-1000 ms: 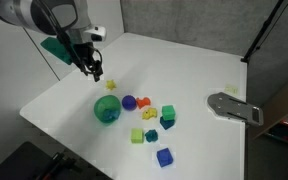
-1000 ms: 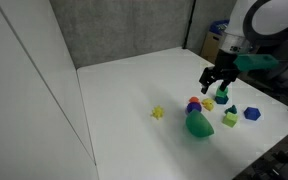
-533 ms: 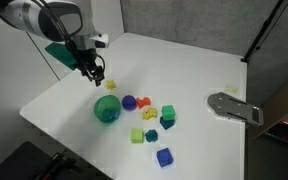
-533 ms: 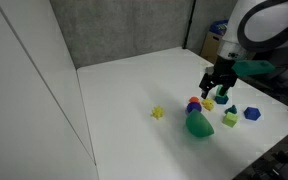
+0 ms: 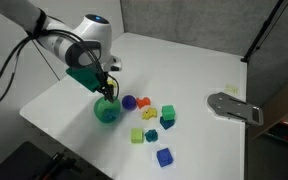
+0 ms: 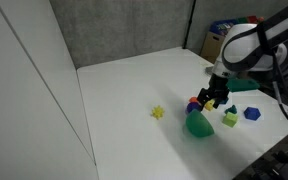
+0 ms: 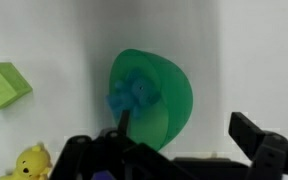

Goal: Put the bowl in its upright position and then move it slightly forward

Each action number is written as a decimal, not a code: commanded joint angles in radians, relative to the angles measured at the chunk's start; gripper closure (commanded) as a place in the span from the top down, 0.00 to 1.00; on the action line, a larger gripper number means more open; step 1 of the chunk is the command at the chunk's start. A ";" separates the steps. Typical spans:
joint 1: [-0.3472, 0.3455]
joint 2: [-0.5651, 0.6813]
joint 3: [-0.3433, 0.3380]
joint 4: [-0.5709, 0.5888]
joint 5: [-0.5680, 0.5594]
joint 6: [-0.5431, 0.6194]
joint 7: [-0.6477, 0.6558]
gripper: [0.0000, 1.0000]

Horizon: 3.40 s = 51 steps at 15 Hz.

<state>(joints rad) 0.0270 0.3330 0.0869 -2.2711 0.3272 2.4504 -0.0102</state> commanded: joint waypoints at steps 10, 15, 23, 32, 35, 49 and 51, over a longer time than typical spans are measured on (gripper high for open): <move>-0.144 0.185 0.144 0.079 0.271 0.085 -0.323 1.00; -0.149 0.221 0.159 0.100 0.273 0.083 -0.344 0.66; -0.070 0.175 0.112 0.056 0.177 0.149 -0.218 0.03; 0.180 0.182 -0.040 0.043 -0.192 0.207 0.150 0.02; 0.256 0.186 -0.096 0.051 -0.308 0.204 0.261 0.02; 0.319 0.260 -0.134 0.175 -0.420 0.186 0.380 0.02; 0.330 0.285 -0.139 0.213 -0.429 0.181 0.388 0.02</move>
<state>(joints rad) 0.3307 0.5770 -0.0325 -2.1281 -0.0688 2.6526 0.3322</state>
